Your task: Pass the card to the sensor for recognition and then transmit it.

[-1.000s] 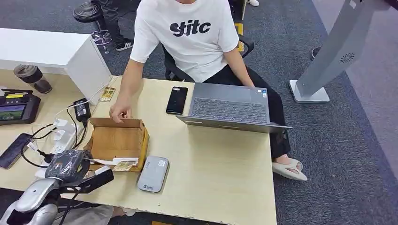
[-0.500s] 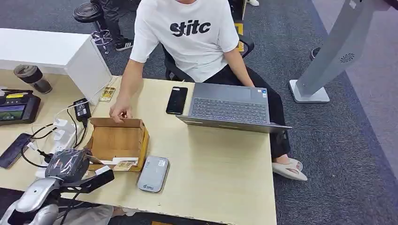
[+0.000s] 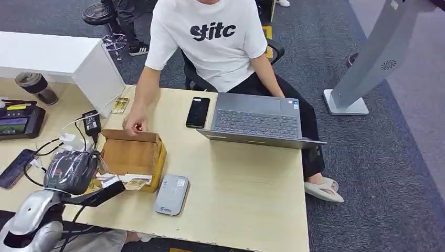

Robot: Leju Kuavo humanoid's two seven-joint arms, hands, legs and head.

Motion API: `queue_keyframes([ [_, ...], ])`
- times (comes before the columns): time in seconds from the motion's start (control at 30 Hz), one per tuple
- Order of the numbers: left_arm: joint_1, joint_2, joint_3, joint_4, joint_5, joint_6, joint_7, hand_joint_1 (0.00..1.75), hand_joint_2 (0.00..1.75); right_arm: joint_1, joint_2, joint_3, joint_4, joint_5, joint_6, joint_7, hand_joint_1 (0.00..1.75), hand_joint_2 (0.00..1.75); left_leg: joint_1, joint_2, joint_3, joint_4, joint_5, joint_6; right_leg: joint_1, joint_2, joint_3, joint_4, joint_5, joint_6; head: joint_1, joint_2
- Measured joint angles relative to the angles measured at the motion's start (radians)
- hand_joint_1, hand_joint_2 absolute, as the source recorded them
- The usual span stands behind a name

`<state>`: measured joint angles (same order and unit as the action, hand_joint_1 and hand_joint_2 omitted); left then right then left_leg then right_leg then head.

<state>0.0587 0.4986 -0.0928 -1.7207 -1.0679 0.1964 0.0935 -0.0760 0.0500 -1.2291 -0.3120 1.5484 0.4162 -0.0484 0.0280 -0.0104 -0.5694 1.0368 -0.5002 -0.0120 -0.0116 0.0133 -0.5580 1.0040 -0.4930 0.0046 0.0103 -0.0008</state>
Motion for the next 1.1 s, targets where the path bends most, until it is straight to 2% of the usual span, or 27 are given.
queue_keyframes([
  [0.17,0.038,-0.012,0.111,-0.102,0.093,0.044,-0.068,1.75,1.75,0.005,0.001,0.0,0.0,-0.005,0.0,0.002,0.0,1.75,0.0,0.0,0.0,0.0,0.0,0.0,0.0,0.0,0.0,0.0,0.0,0.0,0.0,0.0],
  [0.37,0.093,-0.031,0.19,-0.179,0.096,0.059,-0.096,1.75,1.75,0.007,0.004,0.0,-0.002,-0.008,0.0,0.001,0.0,1.75,0.0,0.0,0.0,0.0,0.0,0.0,0.0,0.0,0.0,0.0,0.0,0.0,0.0,0.0],
  [0.53,0.207,-0.064,0.259,-0.263,0.147,0.109,-0.15,1.75,1.75,0.013,0.008,-0.003,-0.003,-0.023,0.0,0.013,0.0,1.75,0.0,0.001,0.0,0.0,-0.001,0.0,0.0,0.001,0.0,0.0,-0.001,0.0,0.0,0.0],
  [0.6,0.251,-0.098,0.305,-0.294,0.195,0.107,-0.186,1.75,1.75,0.014,0.009,-0.005,-0.003,-0.025,0.0,0.013,0.0,1.75,0.0,0.001,-0.001,0.0,-0.001,0.0,0.0,0.001,0.0,0.0,-0.001,0.001,0.0,0.0],
  [0.67,0.306,-0.153,0.372,-0.329,0.266,0.071,-0.242,1.75,1.75,0.014,0.011,-0.012,-0.005,-0.037,0.0,0.006,0.0,1.75,0.0,0.002,-0.001,0.0,-0.002,0.0,0.0,0.001,0.0,0.0,-0.001,0.001,0.0,0.0],
  [0.73,0.336,-0.22,0.445,-0.356,0.346,0.001,-0.299,1.75,1.75,0.017,0.014,-0.02,-0.01,-0.04,0.0,0.006,0.0,1.75,0.0,0.001,-0.001,0.0,-0.002,0.0,0.0,0.001,0.0,0.0,-0.002,0.002,0.0,0.0],
  [0.8,0.345,-0.309,0.545,-0.381,0.405,-0.106,-0.359,1.75,1.75,0.019,0.017,-0.024,-0.012,-0.037,0.0,0.012,0.0,1.75,0.0,0.0,-0.001,0.0,-0.002,0.0,-0.001,0.0,0.0,0.0,-0.003,0.002,0.0,0.0],
  [0.87,0.34,-0.379,0.654,-0.398,0.408,-0.203,-0.413,1.75,1.75,0.02,0.019,-0.028,-0.013,-0.034,0.0,0.016,0.0,1.75,0.0,0.0,-0.001,0.0,-0.002,0.0,-0.001,0.0,0.0,0.0,-0.003,0.002,0.0,0.0],
  [0.93,0.331,-0.428,0.728,-0.402,0.391,-0.25,-0.441,1.75,1.75,0.02,0.02,-0.029,-0.013,-0.033,0.0,0.017,0.0,1.75,0.0,0.0,-0.001,0.0,-0.002,0.0,-0.001,0.0,0.0,0.0,-0.003,0.002,0.0,0.0],
  [1.07,0.303,-0.504,0.814,-0.403,0.369,-0.277,-0.459,1.75,1.75,0.019,0.022,-0.029,-0.016,-0.033,0.0,0.016,0.0,1.75,0.0,0.0,0.0,0.0,-0.002,0.0,0.0,-0.001,0.001,0.0,-0.002,0.002,0.0,0.0],
  [1.1,0.3,-0.508,0.823,-0.403,0.368,-0.278,-0.459,1.75,1.75,0.019,0.023,-0.029,-0.016,-0.033,0.0,0.016,0.0,1.75,0.0,0.0,0.0,0.0,-0.002,0.0,0.0,0.0,0.001,0.0,-0.002,0.002,0.0,0.0],
])
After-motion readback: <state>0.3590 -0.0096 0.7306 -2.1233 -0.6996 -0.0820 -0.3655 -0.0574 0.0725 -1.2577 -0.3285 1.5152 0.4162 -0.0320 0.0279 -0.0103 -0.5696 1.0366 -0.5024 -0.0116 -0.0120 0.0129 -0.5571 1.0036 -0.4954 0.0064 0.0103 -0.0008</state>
